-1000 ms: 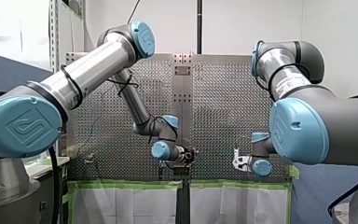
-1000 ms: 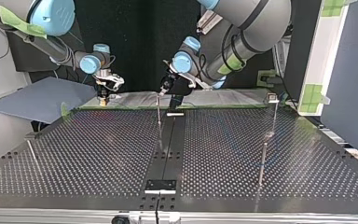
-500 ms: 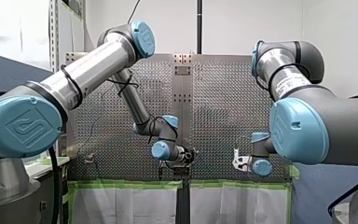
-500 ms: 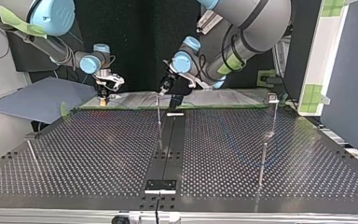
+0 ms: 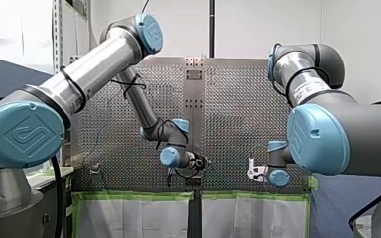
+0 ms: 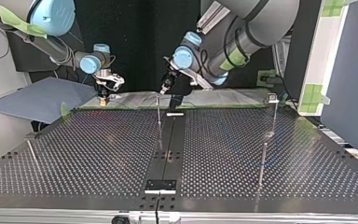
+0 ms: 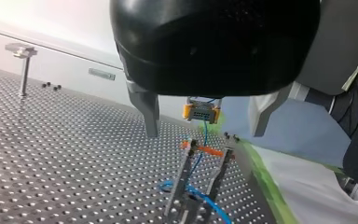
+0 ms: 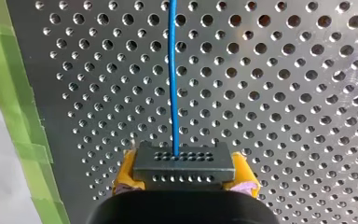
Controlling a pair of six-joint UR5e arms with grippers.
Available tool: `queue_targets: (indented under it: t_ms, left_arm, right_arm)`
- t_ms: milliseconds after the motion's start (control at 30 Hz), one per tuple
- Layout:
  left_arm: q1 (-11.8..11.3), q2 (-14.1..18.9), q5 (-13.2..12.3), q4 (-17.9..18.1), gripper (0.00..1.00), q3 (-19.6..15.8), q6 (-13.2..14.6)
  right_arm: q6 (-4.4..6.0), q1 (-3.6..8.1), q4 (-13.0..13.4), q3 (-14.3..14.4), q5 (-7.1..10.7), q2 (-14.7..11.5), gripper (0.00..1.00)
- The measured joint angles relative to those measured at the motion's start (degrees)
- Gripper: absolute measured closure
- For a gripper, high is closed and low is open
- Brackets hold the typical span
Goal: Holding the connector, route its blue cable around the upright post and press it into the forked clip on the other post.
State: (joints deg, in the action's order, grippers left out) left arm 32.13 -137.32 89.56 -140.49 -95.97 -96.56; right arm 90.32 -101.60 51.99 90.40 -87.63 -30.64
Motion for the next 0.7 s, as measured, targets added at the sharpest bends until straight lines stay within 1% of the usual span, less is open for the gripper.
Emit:
queue_targets:
  t_ms: [167,400,533,700]
  left_arm:
    - [-0.1,2.2,0.7,0.2,0.07,-2.2,-0.2]
    - [-0.5,5.5,3.4,1.2,0.07,-5.5,-1.1]
    - [-0.6,7.6,5.0,1.3,0.07,-7.6,-2.8]
    - [-0.4,10.8,8.1,2.1,0.07,-10.8,-5.9]
  right_arm:
    - [0.02,0.01,0.0,0.0,0.05,0.0,1.0]
    - [0.02,-0.01,0.0,0.0,0.2,0.0,1.0]
    - [0.01,-0.07,-0.1,0.0,0.43,0.0,1.0]
    - [0.02,-0.18,-0.1,0.0,0.72,0.0,1.0]
